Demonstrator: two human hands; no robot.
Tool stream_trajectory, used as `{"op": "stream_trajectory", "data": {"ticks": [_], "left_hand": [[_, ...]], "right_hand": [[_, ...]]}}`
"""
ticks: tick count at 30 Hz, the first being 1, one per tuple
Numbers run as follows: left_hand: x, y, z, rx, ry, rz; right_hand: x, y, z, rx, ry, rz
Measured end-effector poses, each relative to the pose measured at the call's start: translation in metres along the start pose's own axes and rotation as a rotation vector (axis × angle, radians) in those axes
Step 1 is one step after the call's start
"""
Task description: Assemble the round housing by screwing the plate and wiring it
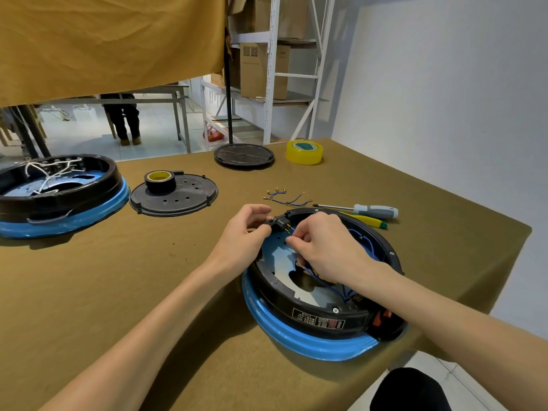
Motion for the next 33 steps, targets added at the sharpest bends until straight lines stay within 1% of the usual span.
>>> {"op": "stream_trajectory", "data": {"ticks": [8, 14, 18, 20, 25, 30, 33], "left_hand": [[-0.001, -0.001, 0.001, -0.004, 0.005, -0.016], [-0.001, -0.004, 0.002, -0.005, 0.008, -0.026], [-0.003, -0.003, 0.003, 0.014, 0.058, -0.076], [-0.004, -0.003, 0.002, 0.014, 0.063, -0.064], [-0.004, -0.002, 0.002, 0.007, 0.071, -0.051], [-0.004, 0.000, 0.002, 0.004, 0.035, -0.029], [-0.003, 0.002, 0.002, -0.003, -0.008, 0.022]], "right_hand": [[0.004, -0.009, -0.002, 0.047, 0.028, -0.077], [0.006, -0.011, -0.001, 0.035, 0.014, -0.082], [0.007, -0.011, -0.001, 0.041, -0.015, -0.103], [0.007, -0.010, -0.002, 0.029, -0.029, -0.120], [0.009, -0.001, -0.007, 0.020, -0.009, -0.127], [0.007, -0.004, -0.002, 0.042, 0.009, -0.112], [0.009, -0.005, -0.001, 0.050, 0.027, -0.132]]}}
Point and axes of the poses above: each hand's wrist, its own z-axis towards the middle knuckle, its own x-axis out of the back of the hand, y = z × x, the point moved 2 cm from there along z, towards the middle knuckle, and after that the axes turned 8 degrees about -x, right-handed, at the moved point
